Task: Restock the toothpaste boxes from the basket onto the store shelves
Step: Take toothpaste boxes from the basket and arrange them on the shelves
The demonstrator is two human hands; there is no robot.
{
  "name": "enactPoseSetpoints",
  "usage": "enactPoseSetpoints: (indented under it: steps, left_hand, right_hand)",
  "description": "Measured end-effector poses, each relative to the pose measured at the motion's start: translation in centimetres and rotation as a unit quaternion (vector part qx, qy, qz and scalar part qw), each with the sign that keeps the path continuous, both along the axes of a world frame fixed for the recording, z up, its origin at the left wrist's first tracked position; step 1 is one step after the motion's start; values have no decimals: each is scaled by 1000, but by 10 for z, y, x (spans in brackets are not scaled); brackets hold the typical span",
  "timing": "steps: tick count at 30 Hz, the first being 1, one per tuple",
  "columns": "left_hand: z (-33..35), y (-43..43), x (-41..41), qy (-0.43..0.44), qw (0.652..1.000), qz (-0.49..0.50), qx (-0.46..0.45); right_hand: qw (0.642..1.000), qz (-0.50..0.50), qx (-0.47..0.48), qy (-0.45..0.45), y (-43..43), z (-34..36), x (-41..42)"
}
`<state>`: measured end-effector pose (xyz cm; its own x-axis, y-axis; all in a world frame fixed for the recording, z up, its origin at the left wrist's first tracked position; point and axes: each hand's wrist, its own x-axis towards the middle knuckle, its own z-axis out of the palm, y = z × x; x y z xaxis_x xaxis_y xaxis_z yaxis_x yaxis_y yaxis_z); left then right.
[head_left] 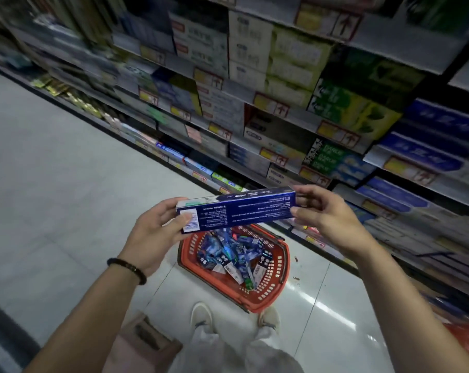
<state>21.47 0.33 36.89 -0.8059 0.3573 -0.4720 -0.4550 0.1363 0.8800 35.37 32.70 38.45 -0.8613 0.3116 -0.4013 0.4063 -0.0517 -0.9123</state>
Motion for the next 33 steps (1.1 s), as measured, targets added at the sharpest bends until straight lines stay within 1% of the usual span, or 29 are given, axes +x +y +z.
enactPoseSetpoints:
  steps: [8,14,18,21,23,25,27,28,30,31,32,33]
  left_hand:
    - [79,8,-13,-9,999,-5,51]
    - [122,15,-18,5,997,-17,72]
    - [146,21,-18,49,996,-4,74]
    - [163,26,-15,100,994,19,48]
    - [174,31,-14,135,990,27,42]
    - [181,35,-12,176,984,26,16]
    - [184,40,-12,250,967,17,-48]
    - [186,42,-11,308,946,5,-99]
    - [189,47,-4,429,880,-16,-203]
    - [190,51,1,475,847,-30,-238]
    - [192,57,8,499,825,-44,-264]
    - [193,63,15,507,812,-51,-284]
  right_hand:
    - [998,-17,-1,64,6,71,-5]
    - [994,-44,-44,93,2,109,-4]
    - [989,-69,-71,108,-3,133,-1]
    - [987,-95,-65,113,-9,149,0]
    - [982,-120,-78,120,-13,158,0]
    - [978,-139,-88,126,-17,166,1]
    - [974,-156,-91,137,-19,173,1]
    - [972,-163,-90,144,-20,178,1]
    - [970,-173,-84,152,-23,187,1]
    - [968,-178,-81,158,-24,191,1]
    - [965,-185,-82,165,-25,196,1]
    - [963,-192,-86,171,-27,201,2]
